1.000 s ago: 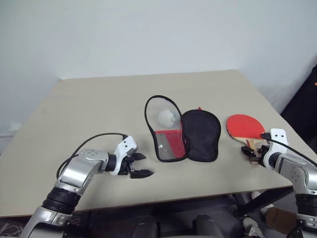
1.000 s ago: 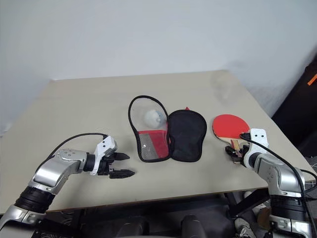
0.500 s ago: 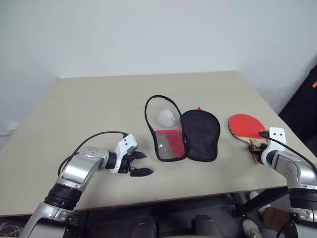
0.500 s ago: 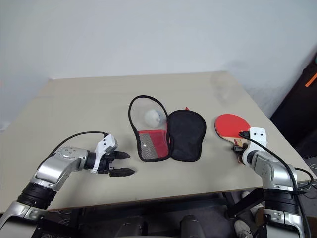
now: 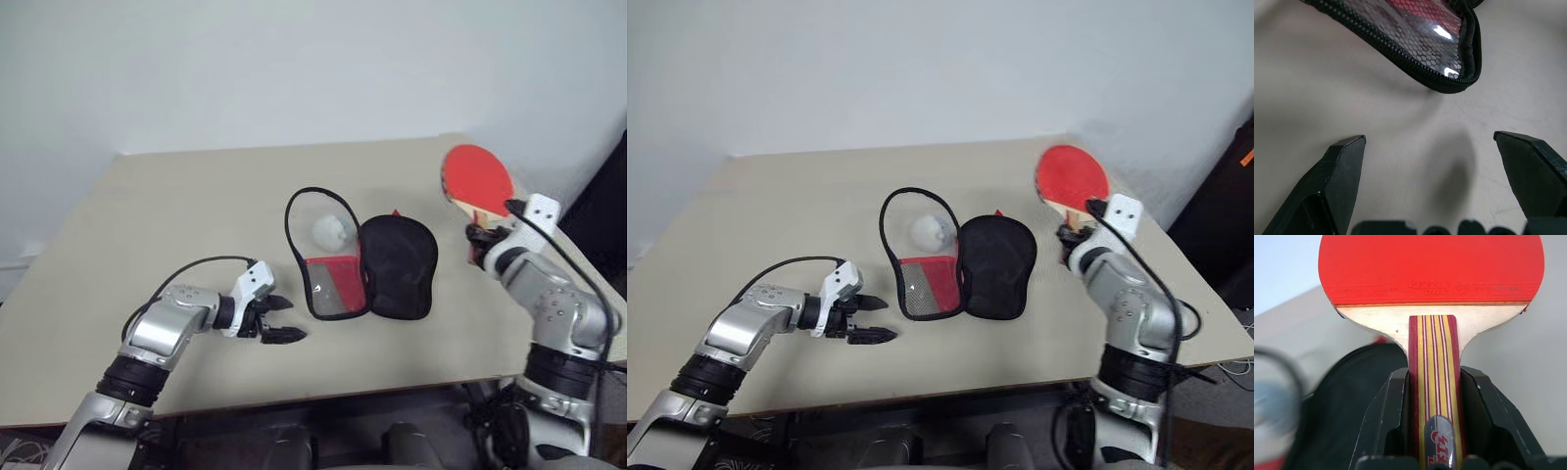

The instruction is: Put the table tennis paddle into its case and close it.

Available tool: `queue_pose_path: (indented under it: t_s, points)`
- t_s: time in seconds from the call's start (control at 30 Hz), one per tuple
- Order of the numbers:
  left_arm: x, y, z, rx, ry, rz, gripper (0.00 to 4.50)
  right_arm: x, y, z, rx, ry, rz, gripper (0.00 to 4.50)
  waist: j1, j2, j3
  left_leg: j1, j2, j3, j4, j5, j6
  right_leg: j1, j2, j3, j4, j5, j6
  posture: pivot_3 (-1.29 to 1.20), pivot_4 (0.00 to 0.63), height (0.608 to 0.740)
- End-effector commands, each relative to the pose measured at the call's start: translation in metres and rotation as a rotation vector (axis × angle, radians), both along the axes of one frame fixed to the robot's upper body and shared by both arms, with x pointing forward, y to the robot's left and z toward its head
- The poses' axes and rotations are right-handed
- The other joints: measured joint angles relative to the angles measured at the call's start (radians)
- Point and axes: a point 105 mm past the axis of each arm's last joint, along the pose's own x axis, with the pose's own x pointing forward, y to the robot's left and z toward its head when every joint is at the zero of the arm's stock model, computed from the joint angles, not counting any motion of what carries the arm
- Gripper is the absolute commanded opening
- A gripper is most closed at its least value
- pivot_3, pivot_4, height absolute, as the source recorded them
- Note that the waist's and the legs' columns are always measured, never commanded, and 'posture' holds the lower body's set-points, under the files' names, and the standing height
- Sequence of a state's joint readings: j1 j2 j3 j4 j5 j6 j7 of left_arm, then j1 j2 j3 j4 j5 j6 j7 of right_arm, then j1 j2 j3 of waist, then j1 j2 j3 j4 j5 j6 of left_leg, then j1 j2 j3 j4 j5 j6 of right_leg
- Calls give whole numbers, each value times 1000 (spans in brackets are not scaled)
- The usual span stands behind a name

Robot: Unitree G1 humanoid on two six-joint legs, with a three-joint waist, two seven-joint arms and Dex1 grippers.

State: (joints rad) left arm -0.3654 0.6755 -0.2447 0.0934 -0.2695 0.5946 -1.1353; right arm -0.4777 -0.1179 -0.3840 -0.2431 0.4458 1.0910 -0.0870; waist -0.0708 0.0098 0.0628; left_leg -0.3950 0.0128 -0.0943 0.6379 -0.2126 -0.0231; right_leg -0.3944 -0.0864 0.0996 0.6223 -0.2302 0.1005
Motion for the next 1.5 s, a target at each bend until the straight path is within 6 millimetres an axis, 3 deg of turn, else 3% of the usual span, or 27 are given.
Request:
queue_pose_path:
  t_s: [0.03,0.17,0.4,0.57,0.73,1.5]
  points:
    - [3,-2,-1,17,-8,-2,4500,-1,24,21,4,-51,4,1127,0,0,0,0,0,0,0,0,0,0,0,0,0,0,0,0,0,740]
    - [4,-4,-4,21,-11,-7,4500,-4,52,10,35,-15,52,1127,0,1,0,-1,0,0,-1,0,0,0,0,0,0,0,0,0,0,740]
    - [6,-10,-3,5,-16,-16,4500,-12,76,-10,36,59,90,1127,0,1,0,0,0,0,-5,1,-3,0,0,0,0,0,0,0,0,740]
    - [4,-11,-5,5,-10,-19,4500,-28,87,-21,-89,51,179,1127,0,1,0,0,0,-1,-7,1,-4,-1,0,0,0,0,0,0,0,740]
    - [1,-11,-6,10,-1,-23,4500,-37,94,-35,-74,121,219,1127,-1,0,0,0,0,0,-7,1,-5,-2,-1,0,0,0,0,0,0,740]
    - [-3,-10,-4,25,2,-36,4500,-29,74,-50,-102,151,123,1127,-1,0,0,-1,0,0,-9,1,-4,-5,0,0,-1,0,0,0,0,740]
